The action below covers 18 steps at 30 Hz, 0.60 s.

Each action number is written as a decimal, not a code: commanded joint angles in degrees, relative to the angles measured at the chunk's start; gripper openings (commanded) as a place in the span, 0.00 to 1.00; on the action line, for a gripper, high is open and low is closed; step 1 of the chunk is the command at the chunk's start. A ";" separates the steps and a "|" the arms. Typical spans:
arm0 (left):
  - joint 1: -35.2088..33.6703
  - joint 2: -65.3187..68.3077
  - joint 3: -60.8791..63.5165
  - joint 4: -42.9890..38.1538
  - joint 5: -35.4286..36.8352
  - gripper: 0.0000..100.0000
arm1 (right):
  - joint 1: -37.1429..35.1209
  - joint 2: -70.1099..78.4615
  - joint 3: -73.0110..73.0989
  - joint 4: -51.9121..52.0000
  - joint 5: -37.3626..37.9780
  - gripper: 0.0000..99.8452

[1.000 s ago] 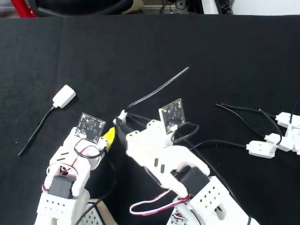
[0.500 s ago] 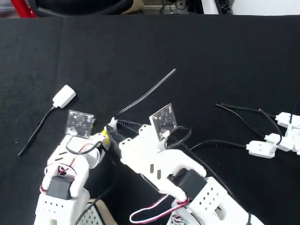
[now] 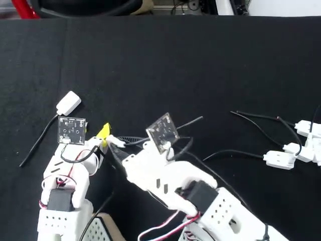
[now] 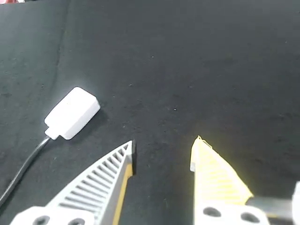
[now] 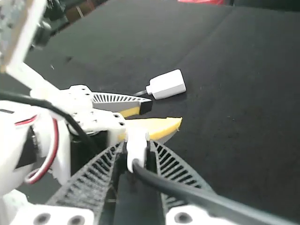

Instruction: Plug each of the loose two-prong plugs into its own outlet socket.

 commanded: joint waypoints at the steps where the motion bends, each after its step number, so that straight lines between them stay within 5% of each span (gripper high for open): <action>1: -0.13 -0.70 -2.86 -1.05 0.26 0.21 | -1.23 6.29 -3.47 -1.93 0.79 0.01; 7: -1.19 -0.70 -2.86 0.62 -1.14 0.21 | 4.75 11.82 -4.79 -5.45 4.31 0.01; 12: -3.65 -0.62 -3.74 5.63 -13.89 0.21 | 15.03 12.35 -8.66 -3.08 7.74 0.01; 15: -13.49 -0.62 -5.76 6.86 -20.13 0.21 | 20.92 12.44 -14.73 5.80 13.54 0.01; 18: -25.36 -0.35 -9.27 5.80 -18.90 0.21 | 26.02 12.70 -21.32 14.59 17.23 0.01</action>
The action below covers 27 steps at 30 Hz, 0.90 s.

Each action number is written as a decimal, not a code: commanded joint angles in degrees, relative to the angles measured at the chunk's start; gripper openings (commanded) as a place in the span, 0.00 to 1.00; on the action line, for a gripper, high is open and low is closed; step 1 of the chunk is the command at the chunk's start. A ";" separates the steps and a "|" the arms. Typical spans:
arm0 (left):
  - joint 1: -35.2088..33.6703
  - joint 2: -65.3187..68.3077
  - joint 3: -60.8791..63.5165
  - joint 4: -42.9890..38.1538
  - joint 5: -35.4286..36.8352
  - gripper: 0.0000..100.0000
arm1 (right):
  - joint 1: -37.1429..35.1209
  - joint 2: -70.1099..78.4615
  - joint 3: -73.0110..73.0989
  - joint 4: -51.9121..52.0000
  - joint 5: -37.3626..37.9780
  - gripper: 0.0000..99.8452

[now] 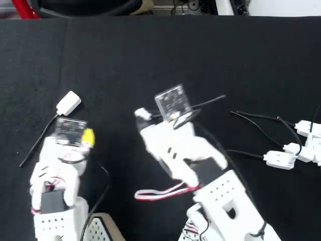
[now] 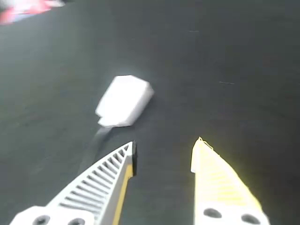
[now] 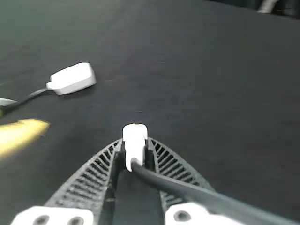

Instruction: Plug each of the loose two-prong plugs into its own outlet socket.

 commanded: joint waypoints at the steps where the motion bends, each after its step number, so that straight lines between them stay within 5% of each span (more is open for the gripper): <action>1: -17.01 -0.35 -8.40 -0.79 -0.79 0.21 | 6.07 1.10 -10.07 8.53 4.57 0.01; 6: -23.08 3.69 -15.60 -0.53 -0.70 0.21 | 8.88 12.18 -15.69 9.67 7.38 0.01; 11: -24.66 23.82 -27.03 -0.70 -1.14 0.21 | 10.20 28.97 -25.54 13.27 13.80 0.01; 20: -21.93 60.40 -45.05 -1.14 -19.34 0.21 | 17.05 37.93 -36.00 21.45 18.29 0.01; 27: -13.05 74.64 -49.98 -5.36 -19.96 0.21 | 19.78 38.37 -37.49 21.63 18.20 0.01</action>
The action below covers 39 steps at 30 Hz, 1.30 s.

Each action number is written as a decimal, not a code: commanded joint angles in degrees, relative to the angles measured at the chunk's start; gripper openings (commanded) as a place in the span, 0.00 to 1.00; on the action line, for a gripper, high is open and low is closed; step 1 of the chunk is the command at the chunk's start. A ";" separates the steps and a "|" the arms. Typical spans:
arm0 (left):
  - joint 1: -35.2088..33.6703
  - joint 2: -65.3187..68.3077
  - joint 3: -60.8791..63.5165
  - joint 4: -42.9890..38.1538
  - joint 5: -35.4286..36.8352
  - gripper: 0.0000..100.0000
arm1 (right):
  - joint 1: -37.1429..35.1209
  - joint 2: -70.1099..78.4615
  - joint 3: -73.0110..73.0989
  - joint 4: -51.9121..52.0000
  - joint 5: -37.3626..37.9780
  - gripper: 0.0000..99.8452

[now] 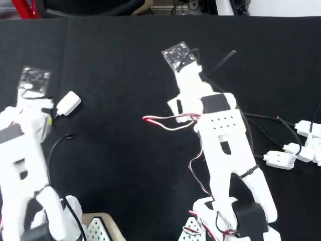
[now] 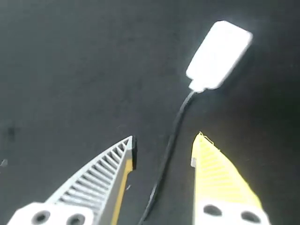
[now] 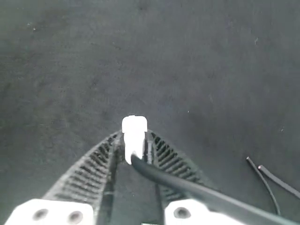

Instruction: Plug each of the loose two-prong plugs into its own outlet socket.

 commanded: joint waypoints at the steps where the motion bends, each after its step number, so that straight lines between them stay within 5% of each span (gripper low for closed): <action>1: 7.87 6.77 -4.79 -2.73 -0.79 0.21 | 2.73 0.13 -4.09 0.26 0.53 0.01; 10: 18.51 17.14 -5.58 -8.26 -18.29 0.21 | 3.43 0.13 -6.02 3.08 -1.41 0.01; 27: 13.49 48.26 -32.84 -5.63 -16.18 0.21 | 3.25 0.22 -5.93 3.08 -1.41 0.01; 39: 12.09 54.07 -38.81 -5.54 -16.35 0.21 | 3.25 2.33 -6.20 2.29 -1.23 0.01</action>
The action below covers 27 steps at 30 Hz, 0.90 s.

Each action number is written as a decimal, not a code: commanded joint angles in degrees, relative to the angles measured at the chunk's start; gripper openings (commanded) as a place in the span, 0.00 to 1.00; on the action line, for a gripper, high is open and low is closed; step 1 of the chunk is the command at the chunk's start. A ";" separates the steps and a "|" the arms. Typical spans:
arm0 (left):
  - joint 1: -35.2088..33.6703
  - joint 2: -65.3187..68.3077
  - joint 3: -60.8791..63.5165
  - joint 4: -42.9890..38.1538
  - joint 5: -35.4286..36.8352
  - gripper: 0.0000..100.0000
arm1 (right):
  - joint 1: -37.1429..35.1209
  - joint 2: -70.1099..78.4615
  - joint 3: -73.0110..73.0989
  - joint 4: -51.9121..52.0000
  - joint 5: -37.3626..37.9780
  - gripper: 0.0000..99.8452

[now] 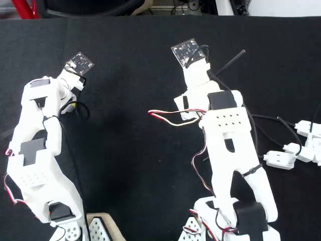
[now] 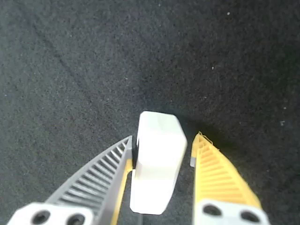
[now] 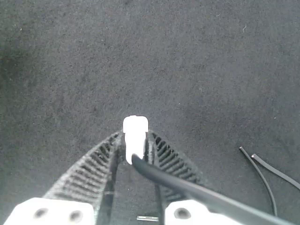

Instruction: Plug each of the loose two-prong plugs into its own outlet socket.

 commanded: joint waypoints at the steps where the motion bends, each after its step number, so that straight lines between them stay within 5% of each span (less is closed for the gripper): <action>1: 0.40 -0.26 -2.42 0.35 0.35 0.21 | 0.70 1.45 -3.74 -0.70 -0.35 0.01; 18: -2.51 -0.26 -2.24 1.49 -6.59 0.04 | 0.62 4.53 -5.23 -0.62 -0.44 0.01; 27: 6.90 -1.23 -0.04 24.79 -4.22 0.03 | 0.97 4.62 -5.85 -0.35 -0.53 0.01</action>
